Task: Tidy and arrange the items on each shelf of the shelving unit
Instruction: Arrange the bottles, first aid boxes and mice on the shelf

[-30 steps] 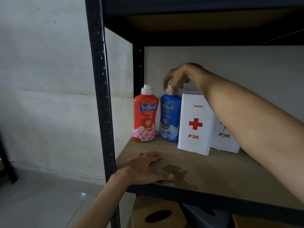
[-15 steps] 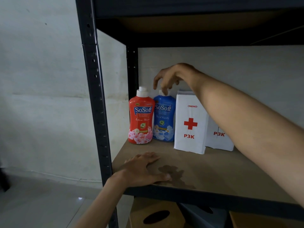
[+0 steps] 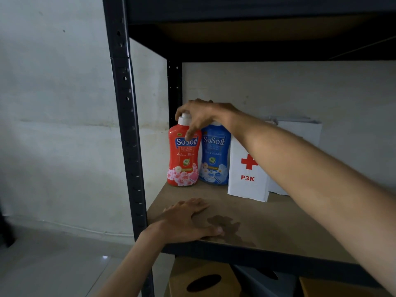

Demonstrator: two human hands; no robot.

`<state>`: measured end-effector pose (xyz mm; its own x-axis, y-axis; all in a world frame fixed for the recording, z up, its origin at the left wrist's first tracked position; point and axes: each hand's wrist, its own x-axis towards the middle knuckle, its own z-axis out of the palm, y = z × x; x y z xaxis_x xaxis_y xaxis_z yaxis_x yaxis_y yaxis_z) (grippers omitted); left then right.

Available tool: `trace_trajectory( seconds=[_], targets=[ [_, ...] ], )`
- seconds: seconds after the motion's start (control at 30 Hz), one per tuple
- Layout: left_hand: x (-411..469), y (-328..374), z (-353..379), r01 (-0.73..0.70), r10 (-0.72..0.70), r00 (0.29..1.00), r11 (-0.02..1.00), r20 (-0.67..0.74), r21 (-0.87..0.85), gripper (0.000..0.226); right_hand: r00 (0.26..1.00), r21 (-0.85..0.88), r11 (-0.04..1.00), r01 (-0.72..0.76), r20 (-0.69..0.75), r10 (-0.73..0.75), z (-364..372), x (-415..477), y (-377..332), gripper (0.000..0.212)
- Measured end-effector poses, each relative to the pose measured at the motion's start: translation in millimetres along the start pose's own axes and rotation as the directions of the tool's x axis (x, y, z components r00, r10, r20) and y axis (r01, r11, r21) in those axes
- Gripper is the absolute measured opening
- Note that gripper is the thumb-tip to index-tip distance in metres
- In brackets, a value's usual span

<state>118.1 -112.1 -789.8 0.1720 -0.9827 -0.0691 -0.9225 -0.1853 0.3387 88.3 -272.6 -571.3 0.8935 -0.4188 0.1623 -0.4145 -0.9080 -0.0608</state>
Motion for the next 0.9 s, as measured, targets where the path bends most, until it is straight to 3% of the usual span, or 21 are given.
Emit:
trace_trajectory(
  seconds=[0.47,0.6,0.9],
  targets=[
    [-2.4,1.6,-1.4,0.003,-0.003,1.000,1.000,-0.004,-0.015,0.104,0.989,0.083,0.995,-0.048,-0.138,0.059,21.8,10.7,4.0,0.093],
    [-1.7,1.6,-1.4,0.001,-0.001,1.000,1.000,0.003,0.000,0.106,0.951,0.128,0.992,0.009,-0.307,0.031,25.6,0.6,13.1,0.077],
    [-1.3,2.7,1.0,0.024,-0.024,1.000,1.000,-0.016,-0.014,0.109,0.794,0.165,0.972,0.168,-0.608,-0.034,23.2,-60.2,40.1,0.037]
  ],
)
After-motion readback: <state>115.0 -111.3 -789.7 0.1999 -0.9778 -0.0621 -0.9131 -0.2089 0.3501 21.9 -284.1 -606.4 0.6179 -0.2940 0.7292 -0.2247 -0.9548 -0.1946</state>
